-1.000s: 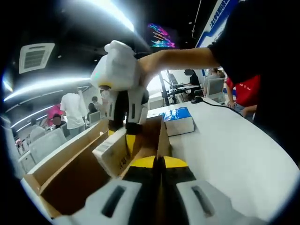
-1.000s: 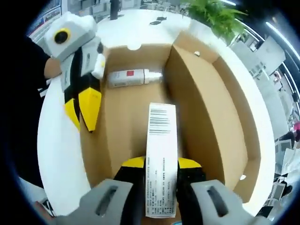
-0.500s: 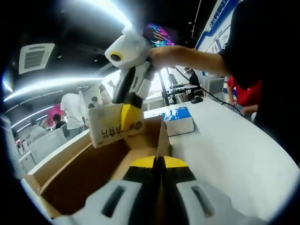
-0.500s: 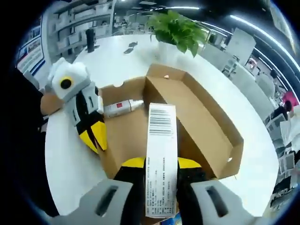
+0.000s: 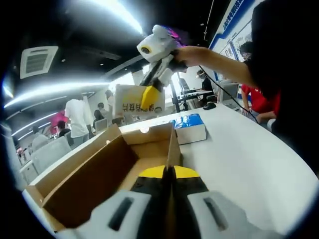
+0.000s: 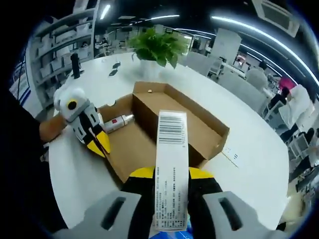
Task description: Operate the shoe box by opening the lid, removing the specified soft item, and placing it in the target area until the item is outside and the box remains undamaged.
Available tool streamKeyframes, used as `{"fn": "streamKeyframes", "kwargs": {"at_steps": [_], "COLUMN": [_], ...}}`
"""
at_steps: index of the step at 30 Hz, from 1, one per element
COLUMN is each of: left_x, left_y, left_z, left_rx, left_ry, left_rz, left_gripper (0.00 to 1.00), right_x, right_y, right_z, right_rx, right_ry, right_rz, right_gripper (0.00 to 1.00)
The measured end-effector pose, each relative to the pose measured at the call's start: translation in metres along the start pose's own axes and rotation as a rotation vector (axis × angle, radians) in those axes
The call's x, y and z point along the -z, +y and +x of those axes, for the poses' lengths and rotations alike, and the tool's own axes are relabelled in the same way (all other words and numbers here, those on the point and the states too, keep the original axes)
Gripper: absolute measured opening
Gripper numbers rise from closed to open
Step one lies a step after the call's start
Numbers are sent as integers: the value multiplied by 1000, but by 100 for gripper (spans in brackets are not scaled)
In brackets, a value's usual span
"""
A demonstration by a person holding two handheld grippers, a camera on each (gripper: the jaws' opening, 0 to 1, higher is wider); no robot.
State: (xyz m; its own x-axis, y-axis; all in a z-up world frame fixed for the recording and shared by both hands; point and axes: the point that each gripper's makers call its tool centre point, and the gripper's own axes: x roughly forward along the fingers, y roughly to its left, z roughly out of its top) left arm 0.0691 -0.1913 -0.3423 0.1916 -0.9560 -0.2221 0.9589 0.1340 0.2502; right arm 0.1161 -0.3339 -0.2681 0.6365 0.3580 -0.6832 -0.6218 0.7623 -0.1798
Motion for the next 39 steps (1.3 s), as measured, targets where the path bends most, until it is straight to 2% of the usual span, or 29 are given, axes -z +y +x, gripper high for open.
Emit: {"fn": "streamKeyframes", "kwargs": {"at_steps": [4, 9, 15, 21, 26, 29, 33, 39], "left_x": [-2, -3, -5, -5, -6, -5, -6, -6], "left_y": [1, 2, 3, 4, 4, 4, 3, 3], "left_z": [0, 0, 0, 3, 5, 5, 6, 5], "left_rx": [0, 0, -1, -1, -3, -4, -4, -4], "left_ry": [0, 0, 1, 1, 1, 1, 1, 1], "left_rz": [1, 0, 1, 1, 1, 2, 2, 3], "left_gripper": [4, 4, 4, 4, 4, 4, 4, 4], "right_x": [11, 34, 78, 130, 166, 178, 202, 225], "right_y": [-15, -35, -63, -88, -107, -114, -126, -127], "right_z": [-17, -39, -61, -80, -85, -83, -72, -57], "right_rx": [66, 125, 222, 296, 357, 363, 371, 374], "right_ry": [-12, -14, 20, 46, 88, 91, 118, 165], "right_rz": [43, 122, 217, 355, 424, 476, 515, 557], "right_gripper": [21, 21, 21, 21, 21, 21, 21, 21]}}
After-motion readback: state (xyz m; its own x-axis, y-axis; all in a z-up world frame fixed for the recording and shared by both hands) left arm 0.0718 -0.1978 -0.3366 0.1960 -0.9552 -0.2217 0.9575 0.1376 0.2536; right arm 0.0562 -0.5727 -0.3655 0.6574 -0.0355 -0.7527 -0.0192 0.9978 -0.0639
